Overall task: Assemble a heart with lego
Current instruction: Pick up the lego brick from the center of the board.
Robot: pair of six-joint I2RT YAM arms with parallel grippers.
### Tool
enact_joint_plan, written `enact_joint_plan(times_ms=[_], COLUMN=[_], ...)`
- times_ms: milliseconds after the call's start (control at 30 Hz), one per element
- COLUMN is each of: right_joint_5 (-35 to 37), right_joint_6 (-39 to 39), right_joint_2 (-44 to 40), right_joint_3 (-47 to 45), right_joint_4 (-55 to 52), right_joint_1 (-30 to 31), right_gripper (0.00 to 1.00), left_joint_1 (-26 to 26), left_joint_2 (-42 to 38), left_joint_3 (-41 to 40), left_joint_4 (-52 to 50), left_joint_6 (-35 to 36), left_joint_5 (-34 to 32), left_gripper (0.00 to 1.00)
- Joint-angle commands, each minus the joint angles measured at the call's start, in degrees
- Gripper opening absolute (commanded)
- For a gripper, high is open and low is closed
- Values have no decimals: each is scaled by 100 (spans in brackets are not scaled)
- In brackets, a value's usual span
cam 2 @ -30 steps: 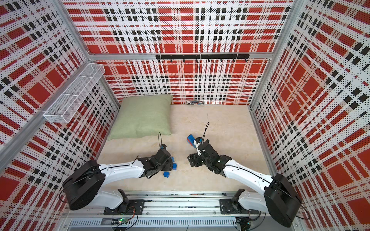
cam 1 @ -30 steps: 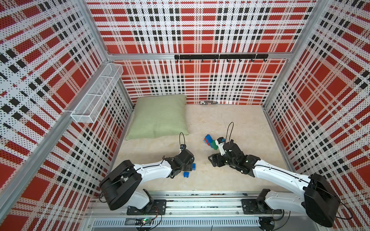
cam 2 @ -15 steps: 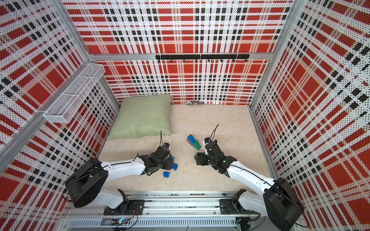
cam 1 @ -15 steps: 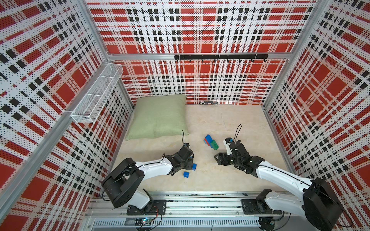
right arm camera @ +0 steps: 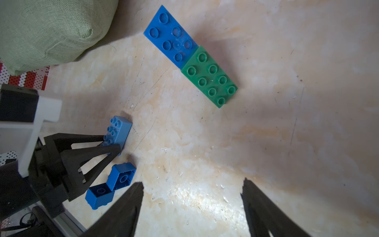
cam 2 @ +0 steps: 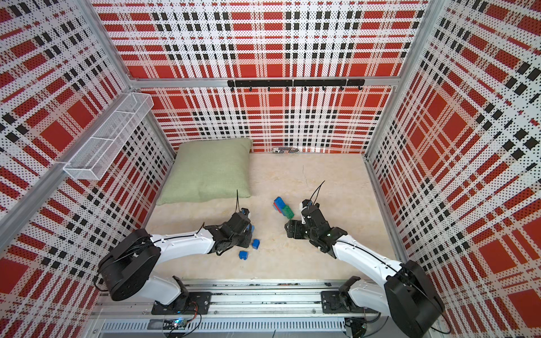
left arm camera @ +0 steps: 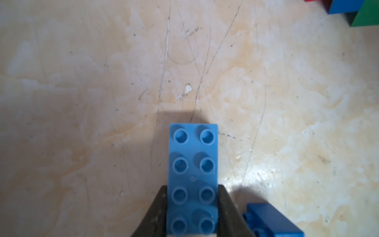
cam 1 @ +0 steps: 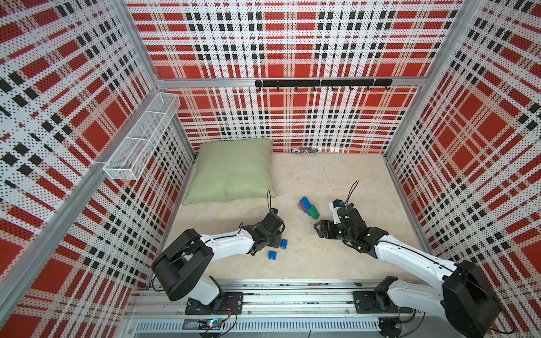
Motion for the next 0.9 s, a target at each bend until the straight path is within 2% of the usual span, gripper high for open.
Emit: enact_joint_plan(times_ms=[0,67,167,300,367,467,600,733,867], right_joint_5=[-364,-639,-1251,-1878,-2049,-2283,-2314,-2682,-2775], right_joint_6=[184,294,631,1083,1201,1349,1548,1896,1987], right_joint_2=[-279,-401,-671,-829,-645,-287,1,506,759], right_joint_3=[142,150,37,36,221,391,463,617,689], right_joint_4=[304,529,1070,1980,2062,2252,2628,3186,3398], right_joint_1=[-60,-168,-462,-664,-667,-688,-710,-707,-708], right_gripper=[79,79,78,75,74,72,65,61,48], left_joint_1=[-225,-474,-652,-925,-971,-1018,-1054,-1076,-1077], left_joint_2=[-309,-398,-463,-327,-313,-279,-211,-129,-94], left_joint_3=[571,848,1103,1552,1574,1626,1749,1811,1814], left_joint_4=[2,149,576,893,1340,1645,1743,1751,1761], left_joint_6=[91,99,-272,-632,-707,-718,-687,-678,-661], left_joint_5=[-151,-143,-193,-729,-498,-520,-364,-305,-288], left_gripper=[26,26,26,26,26,26,26,26,26])
